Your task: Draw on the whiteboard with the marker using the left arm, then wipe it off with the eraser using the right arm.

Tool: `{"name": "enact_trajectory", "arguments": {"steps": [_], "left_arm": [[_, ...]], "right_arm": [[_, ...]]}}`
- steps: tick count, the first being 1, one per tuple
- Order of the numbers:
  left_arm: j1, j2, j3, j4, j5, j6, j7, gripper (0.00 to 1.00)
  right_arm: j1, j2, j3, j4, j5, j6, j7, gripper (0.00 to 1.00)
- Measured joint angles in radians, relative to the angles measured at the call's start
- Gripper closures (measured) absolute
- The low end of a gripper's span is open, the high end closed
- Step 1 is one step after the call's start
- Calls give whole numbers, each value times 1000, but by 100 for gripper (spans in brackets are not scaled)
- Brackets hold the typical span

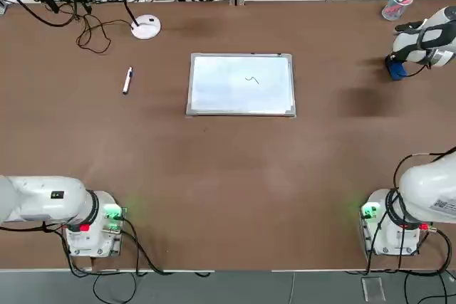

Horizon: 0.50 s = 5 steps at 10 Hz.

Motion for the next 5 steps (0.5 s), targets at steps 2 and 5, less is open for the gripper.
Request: {"name": "enact_trajectory", "arguments": {"steps": [2, 5], "left_arm": [[0, 0, 0, 2, 0, 0, 0, 0], [0, 0, 0, 5, 0, 0, 0, 0]], "right_arm": [[27, -11, 2, 28, 0, -67, 61, 44], [110, -55, 4, 105, 0, -247, 193, 44]]}}
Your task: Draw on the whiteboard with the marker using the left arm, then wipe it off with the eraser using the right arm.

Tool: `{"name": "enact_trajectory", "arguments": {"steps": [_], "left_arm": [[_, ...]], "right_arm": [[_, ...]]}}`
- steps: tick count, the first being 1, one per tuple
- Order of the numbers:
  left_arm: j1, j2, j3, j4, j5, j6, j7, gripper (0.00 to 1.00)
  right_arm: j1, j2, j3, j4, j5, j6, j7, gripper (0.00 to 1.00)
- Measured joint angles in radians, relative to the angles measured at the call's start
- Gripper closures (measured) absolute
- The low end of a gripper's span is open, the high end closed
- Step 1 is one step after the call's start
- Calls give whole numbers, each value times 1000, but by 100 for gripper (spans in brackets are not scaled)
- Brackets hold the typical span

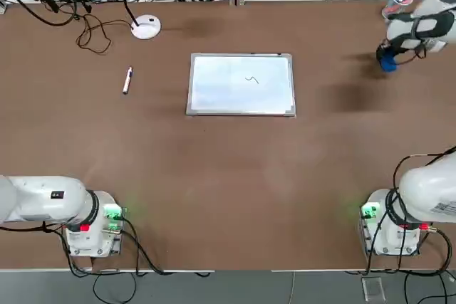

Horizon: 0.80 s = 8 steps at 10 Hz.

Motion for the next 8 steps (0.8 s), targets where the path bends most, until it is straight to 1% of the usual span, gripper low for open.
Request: {"name": "enact_trajectory", "arguments": {"steps": [3, 5, 8], "left_arm": [[0, 0, 0, 3, 0, 0, 0, 0], [0, 0, 0, 5, 0, 0, 0, 0], [0, 0, 0, 9, 0, 0, 0, 0]], "right_arm": [[109, -39, 2, 85, 0, -162, 162, 44], [178, -50, 2, 138, 0, -238, 255, 44], [273, -50, 4, 173, 0, -257, 399, 44]]}}
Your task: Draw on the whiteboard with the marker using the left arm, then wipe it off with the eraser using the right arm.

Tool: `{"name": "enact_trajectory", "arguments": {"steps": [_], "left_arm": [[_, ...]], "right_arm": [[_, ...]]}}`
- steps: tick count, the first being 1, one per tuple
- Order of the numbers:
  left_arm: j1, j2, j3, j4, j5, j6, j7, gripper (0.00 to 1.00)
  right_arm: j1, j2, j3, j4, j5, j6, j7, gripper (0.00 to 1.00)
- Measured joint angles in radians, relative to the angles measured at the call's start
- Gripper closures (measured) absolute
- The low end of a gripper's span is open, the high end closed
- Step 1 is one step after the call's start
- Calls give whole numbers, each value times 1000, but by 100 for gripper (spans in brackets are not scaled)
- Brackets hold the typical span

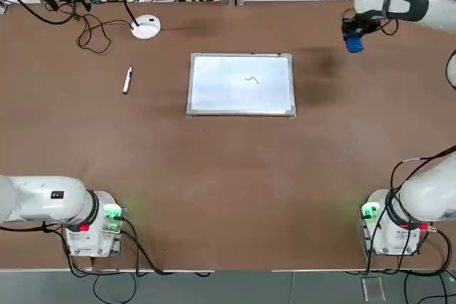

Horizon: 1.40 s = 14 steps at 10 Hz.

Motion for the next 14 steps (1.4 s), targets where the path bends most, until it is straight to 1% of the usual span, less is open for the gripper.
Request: {"name": "enact_trajectory", "arguments": {"steps": [6, 8, 12, 14], "left_arm": [[3, 0, 1, 3, 0, 0, 0, 0], [4, 0, 1, 4, 0, 0, 0, 0], [7, 0, 3, 4, 0, 0, 0, 0], [7, 0, 3, 4, 0, 0, 0, 0]], "right_arm": [[239, 4, 3, 53, 2, 6, 322, 44], [314, 11, 3, 63, 2, 29, 411, 44], [453, 70, -4, 67, -4, 120, 530, 44], [487, 108, -15, 67, -32, 146, 558, 44]]}}
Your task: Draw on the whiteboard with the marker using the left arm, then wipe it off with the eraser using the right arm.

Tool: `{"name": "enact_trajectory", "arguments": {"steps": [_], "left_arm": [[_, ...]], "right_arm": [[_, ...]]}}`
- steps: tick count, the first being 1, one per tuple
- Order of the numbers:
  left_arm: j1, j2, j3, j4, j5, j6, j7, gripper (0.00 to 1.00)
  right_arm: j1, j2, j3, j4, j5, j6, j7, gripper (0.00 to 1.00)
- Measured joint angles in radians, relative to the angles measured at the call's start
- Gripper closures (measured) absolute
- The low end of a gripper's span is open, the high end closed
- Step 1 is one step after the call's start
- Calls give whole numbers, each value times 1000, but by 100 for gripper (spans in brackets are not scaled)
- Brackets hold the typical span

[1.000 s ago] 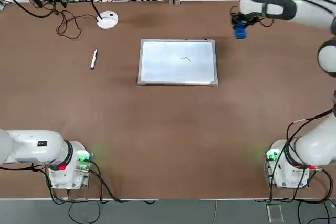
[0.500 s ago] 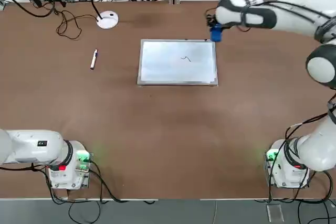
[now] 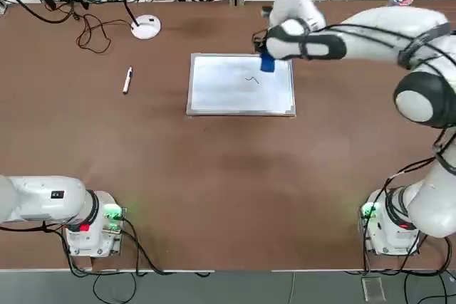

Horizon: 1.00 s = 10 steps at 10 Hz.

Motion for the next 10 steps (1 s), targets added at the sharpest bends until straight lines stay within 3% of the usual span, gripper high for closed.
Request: {"name": "enact_trajectory", "arguments": {"steps": [5, 10], "left_arm": [[0, 0, 0, 0, 0, 0, 0, 0], [0, 0, 1, 1, 0, 0, 0, 0]], "right_arm": [[2, 52, -30, -14, -51, 3, 7, 44], [28, 80, -30, -31, -66, 41, 31, 44]]}}
